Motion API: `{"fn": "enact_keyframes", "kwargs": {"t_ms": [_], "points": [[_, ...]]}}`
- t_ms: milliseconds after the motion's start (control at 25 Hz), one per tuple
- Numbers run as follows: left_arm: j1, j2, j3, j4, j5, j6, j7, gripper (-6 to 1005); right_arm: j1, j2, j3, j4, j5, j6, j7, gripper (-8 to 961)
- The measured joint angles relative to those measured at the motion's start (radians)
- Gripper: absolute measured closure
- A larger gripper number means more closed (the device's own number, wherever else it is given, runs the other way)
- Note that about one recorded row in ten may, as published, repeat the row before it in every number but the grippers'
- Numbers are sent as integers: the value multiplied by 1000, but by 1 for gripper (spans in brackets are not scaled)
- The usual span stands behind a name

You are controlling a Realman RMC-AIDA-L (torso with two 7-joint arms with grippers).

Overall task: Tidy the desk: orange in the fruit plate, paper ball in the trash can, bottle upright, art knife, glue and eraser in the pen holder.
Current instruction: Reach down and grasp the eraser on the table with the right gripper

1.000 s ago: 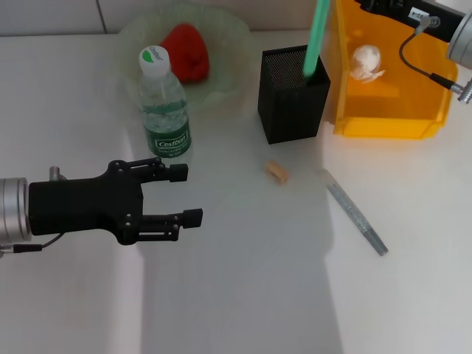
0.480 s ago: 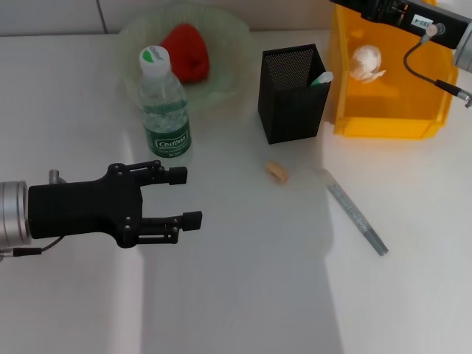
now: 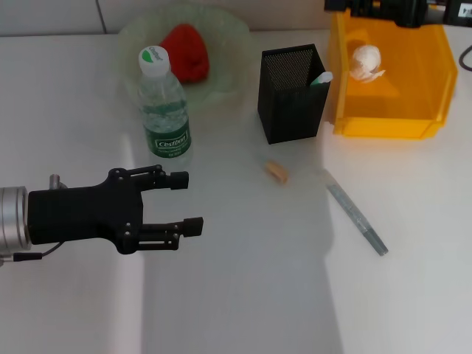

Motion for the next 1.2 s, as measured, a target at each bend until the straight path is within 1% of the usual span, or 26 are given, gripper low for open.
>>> {"fn": "enact_keyframes", "kwargs": {"t_ms": [80, 120, 160, 200, 240, 280, 320, 360, 400, 480, 560, 600, 680, 720, 760, 800, 840, 880, 960, 1000, 1080, 1120, 1160, 1200], "points": [[0, 0, 0, 1, 0, 2, 0, 199, 23, 2, -13, -137, -159, -70, 112, 367], [1, 1, 1, 2, 0, 2, 0, 199, 60, 5, -38, -239, -309, -135, 203, 369], [1, 1, 4, 4, 0, 3, 0, 199, 88, 6, -56, -274, -386, -173, 252, 371], [1, 1, 4, 4, 0, 3, 0, 199, 88, 6, -56, -274, -386, -173, 252, 373], [1, 2, 7, 5, 0, 4, 0, 199, 151, 6, -93, -311, -513, -242, 332, 374], [1, 2, 7, 5, 0, 4, 0, 199, 151, 6, -93, -311, -513, -242, 332, 376], [1, 3, 9, 5, 0, 5, -1, 199, 202, 6, -130, -306, -602, -275, 371, 378], [2, 3, 9, 6, 0, 5, -1, 199, 202, 6, -130, -306, -602, -275, 371, 380], [2, 3, 9, 6, 0, 6, -1, 199, 228, 11, -157, -293, -647, -284, 385, 382], [2, 3, 9, 6, 0, 6, -2, 199, 262, 29, -211, -254, -733, -277, 398, 386], [2, 3, 9, 6, 0, 7, -3, 200, 293, 55, -271, -194, -834, -232, 401, 389], [2, 2, 9, 5, 0, 8, -3, 200, 305, 63, -300, -161, -870, -205, 402, 391], [3, 1, 9, 4, 0, 11, -2, 200, 321, 68, -353, -96, -895, -137, 412, 395], [5, 1, 9, 5, 0, 14, -2, 200, 335, 68, -397, -26, -891, -64, 424, 397], [7, 1, 9, 6, 1, 15, -1, 200, 335, 68, -397, -26, -891, -64, 424, 399], [7, 1, 9, 6, 1, 15, -1, 200, 340, 68, -409, 0, -887, -35, 426, 401], [7, 0, 8, 6, 1, 16, -1, 200, 348, 69, -433, 50, -875, 23, 426, 403], [7, 0, 8, 6, 1, 16, -1, 200, 348, 69, -433, 50, -875, 23, 426, 404], [8, 0, 7, 6, 1, 17, -1, 200, 360, 71, -473, 117, -851, 99, 428, 408], [8, 0, 7, 6, 1, 17, -1, 200, 360, 71, -473, 117, -851, 99, 428, 410], [8, 0, 7, 6, 1, 17, -1, 200, 369, 71, -503, 161, -819, 152, 428, 414], [8, 0, 9, 6, 2, 18, 0, 200, 375, 71, -532, 194, -792, 203, 428, 416], [7, 0, 9, 6, 2, 18, 0, 200, 375, 71, -532, 194, -792, 203, 428, 418], [7, 0, 9, 6, 2, 18, 0, 200, 377, 71, -551, 208, -779, 232, 428, 419]]}}
